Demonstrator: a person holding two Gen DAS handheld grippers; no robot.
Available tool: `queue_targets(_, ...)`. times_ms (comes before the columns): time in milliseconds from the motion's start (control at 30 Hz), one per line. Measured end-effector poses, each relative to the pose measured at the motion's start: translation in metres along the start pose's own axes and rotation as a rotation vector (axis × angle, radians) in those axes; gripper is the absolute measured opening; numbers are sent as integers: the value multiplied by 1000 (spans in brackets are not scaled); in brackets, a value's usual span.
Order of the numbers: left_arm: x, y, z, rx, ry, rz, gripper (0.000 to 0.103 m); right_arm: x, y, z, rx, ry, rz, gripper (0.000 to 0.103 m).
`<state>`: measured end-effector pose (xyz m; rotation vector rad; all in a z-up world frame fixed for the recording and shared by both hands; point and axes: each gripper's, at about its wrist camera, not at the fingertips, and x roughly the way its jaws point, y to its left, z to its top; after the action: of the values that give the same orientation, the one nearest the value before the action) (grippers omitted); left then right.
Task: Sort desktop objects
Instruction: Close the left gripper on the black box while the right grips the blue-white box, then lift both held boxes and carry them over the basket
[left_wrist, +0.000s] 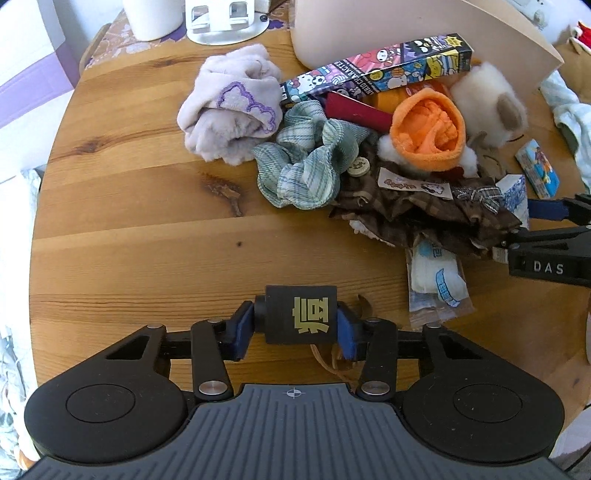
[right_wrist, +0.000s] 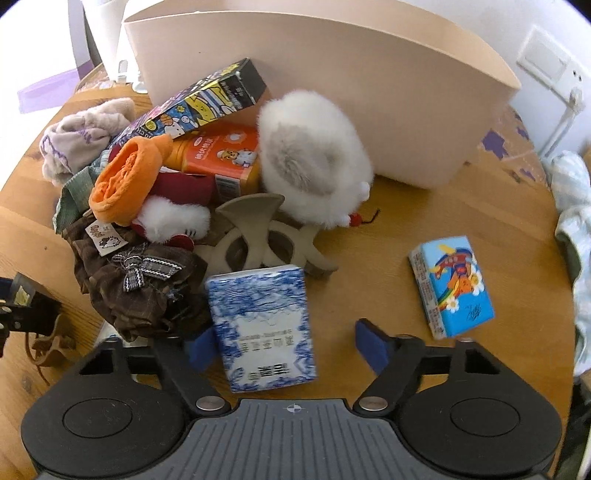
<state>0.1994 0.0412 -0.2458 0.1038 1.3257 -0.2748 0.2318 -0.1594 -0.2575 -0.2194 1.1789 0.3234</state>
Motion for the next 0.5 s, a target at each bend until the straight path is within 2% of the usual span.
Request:
queue_targets(67, -1, 0, -2, 9, -10, -3, 46, -4, -2, -3, 8, -14, 15, 55)
queue_targets(233, -8, 1, -6, 8, -44, 7, 46, -11, -7, -6, 27, -18, 3, 45)
queue_targets(500, -21, 3, -10, -4, -91, 1, 46, -38, -13, -20, 46, -63, -7, 44)
